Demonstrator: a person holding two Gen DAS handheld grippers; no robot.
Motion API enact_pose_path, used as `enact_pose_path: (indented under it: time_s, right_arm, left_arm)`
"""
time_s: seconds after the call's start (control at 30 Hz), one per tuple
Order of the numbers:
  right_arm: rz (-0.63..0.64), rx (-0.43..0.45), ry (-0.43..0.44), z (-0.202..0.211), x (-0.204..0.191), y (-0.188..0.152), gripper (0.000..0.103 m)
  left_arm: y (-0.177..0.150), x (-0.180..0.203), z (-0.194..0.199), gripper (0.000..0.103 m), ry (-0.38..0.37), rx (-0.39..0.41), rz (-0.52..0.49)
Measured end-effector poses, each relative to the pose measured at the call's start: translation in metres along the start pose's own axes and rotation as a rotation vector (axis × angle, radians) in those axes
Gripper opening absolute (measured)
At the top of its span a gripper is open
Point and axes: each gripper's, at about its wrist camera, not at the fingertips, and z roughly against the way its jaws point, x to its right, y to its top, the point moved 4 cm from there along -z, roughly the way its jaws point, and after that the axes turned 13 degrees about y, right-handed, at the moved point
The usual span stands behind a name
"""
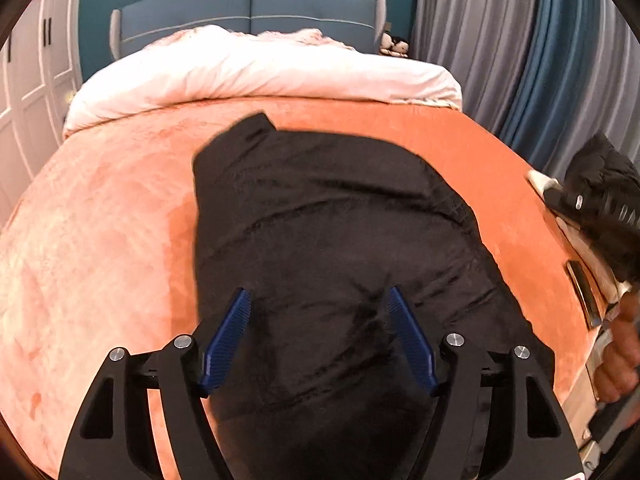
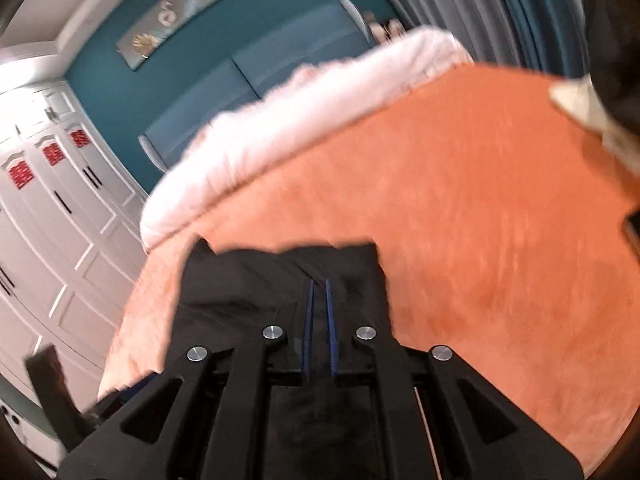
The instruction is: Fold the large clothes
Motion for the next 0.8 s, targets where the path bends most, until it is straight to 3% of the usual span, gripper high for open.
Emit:
enact_pose_path:
  time_s: [0.17, 0.3, 0.43, 0.8]
  right_arm:
    - [0.132, -0.152, -0.006, -0.081, -0.041, 0.002, 0.006]
    - [0.124, -0.256, -0.077, -0.128, -0.01, -0.025, 0.005]
    - [0.074, -0.214, -0.045, -0.134, 0.014, -0.034, 0.002]
    - [0.063, -0.141, -0.027, -0.152, 0.038, -0.062, 0.0]
  left_arm:
    - [0.025, -0.004, 0.015, 0.068, 0.041, 0.019, 0.025]
    - [0.03, -0.008, 0.0, 0.068, 0.088, -0.031, 0.027]
    - [0.018, -0.014, -0.027, 0.071, 0.085, -0.088, 0.032]
    - [0.003, -0.009, -0.06, 0.081, 0.05, -0.071, 0.051]
